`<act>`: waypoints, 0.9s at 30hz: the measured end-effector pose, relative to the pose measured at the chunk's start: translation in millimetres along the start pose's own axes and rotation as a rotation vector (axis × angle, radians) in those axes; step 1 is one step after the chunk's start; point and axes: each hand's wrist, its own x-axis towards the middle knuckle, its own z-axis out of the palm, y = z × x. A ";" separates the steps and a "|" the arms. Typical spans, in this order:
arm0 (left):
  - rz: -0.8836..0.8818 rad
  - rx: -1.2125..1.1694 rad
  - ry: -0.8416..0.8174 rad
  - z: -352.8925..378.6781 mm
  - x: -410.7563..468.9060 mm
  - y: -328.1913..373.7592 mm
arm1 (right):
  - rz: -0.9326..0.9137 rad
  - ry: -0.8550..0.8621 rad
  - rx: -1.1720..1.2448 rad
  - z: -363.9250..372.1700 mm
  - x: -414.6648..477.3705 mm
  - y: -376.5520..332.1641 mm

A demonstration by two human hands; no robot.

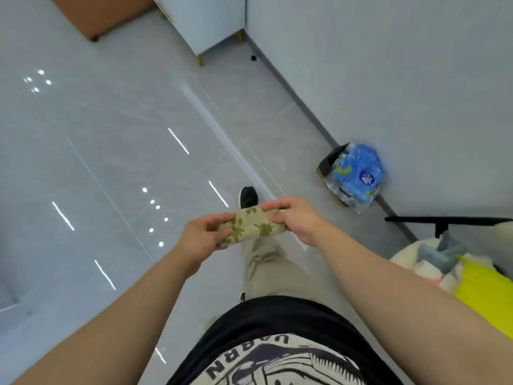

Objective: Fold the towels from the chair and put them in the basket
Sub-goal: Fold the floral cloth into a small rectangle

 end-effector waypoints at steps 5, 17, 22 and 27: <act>0.038 0.072 0.068 -47.2 66.4 135.4 | -0.002 -0.089 -0.016 -2.3 73.7 -138.4; 0.219 0.113 0.131 -133.7 219.6 433.1 | -0.189 -0.014 -0.272 -13.7 232.5 -485.6; 0.268 0.199 0.087 -175.1 320.3 538.1 | -0.243 0.077 -0.345 -11.9 311.9 -598.5; 0.305 0.335 0.023 -203.0 395.7 661.5 | -0.284 0.190 -0.445 -21.2 376.9 -710.3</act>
